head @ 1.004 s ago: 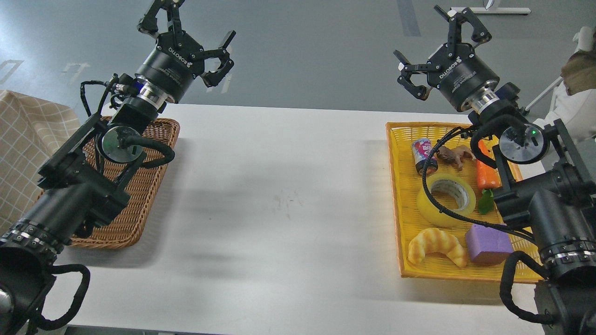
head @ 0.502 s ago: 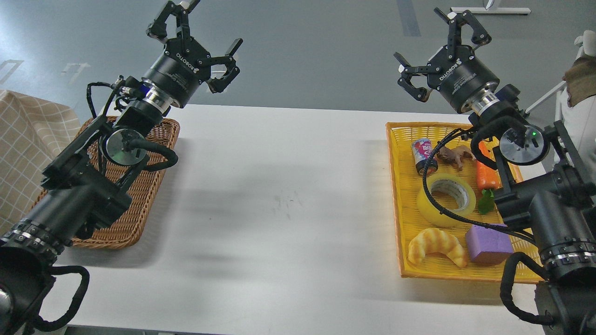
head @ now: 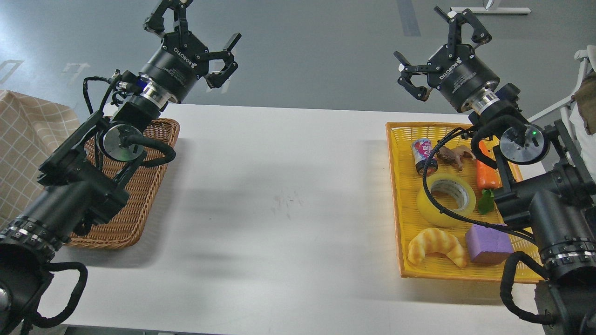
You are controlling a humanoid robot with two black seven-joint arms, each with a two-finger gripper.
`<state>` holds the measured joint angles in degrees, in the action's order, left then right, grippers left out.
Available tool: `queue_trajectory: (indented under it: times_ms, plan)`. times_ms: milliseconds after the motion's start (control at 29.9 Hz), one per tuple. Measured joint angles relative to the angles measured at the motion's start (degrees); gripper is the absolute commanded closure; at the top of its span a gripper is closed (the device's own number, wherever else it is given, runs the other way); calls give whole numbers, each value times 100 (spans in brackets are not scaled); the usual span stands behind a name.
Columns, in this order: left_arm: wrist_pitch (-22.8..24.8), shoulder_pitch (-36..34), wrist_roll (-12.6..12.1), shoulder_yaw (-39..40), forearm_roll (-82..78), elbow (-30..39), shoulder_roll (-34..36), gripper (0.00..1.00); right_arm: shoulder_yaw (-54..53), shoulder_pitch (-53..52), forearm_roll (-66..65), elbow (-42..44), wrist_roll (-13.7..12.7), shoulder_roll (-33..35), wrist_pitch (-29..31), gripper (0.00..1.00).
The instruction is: Place and transfer tape with both arms
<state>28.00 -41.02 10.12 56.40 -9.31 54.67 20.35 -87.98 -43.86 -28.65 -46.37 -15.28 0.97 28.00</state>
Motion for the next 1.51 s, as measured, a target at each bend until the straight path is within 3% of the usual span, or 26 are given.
queue_trajectory:
  times_ms: [1506]
  plan:
    - [0, 77, 69, 97, 27, -129, -75, 2, 74, 45, -10, -7, 6, 1, 0, 0]
